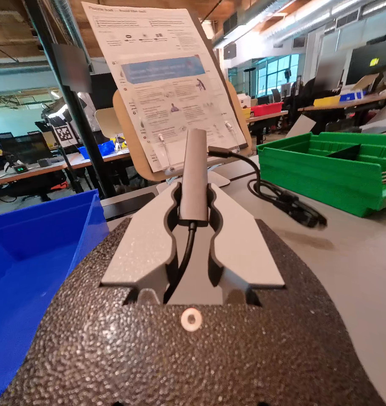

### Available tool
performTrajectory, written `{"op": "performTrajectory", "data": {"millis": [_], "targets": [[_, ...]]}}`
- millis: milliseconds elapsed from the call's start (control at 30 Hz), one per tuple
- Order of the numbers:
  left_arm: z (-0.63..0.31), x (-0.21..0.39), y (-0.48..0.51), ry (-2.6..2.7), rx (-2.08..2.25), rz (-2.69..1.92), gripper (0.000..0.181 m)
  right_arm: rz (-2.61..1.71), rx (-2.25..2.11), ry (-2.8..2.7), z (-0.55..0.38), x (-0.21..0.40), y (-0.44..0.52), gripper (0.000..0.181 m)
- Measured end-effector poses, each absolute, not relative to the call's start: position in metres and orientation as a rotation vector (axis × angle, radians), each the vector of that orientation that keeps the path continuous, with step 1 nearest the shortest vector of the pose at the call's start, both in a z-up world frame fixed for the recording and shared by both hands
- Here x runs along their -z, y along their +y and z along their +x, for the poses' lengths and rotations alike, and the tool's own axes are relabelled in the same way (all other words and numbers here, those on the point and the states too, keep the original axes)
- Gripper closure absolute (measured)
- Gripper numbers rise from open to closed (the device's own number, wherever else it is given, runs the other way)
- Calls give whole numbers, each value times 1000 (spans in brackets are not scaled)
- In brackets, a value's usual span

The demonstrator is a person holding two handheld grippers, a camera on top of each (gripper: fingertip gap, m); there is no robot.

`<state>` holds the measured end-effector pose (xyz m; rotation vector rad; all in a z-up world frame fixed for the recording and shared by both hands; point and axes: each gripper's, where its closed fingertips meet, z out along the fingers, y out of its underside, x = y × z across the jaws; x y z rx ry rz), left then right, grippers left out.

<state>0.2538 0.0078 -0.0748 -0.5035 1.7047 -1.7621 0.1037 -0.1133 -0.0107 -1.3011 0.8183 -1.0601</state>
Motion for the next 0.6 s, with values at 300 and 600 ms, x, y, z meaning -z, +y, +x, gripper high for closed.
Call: {"op": "performTrajectory", "data": {"millis": [300, 600], "targets": [[251, 88, -5, 1795, 1760, -485, 160, -1476, 1229, 1155, 103, -5, -278, 171], [249, 89, -8, 1811, 1795, -477, 160, -1654, 1091, 1531, 159, 109, -355, 158]]}}
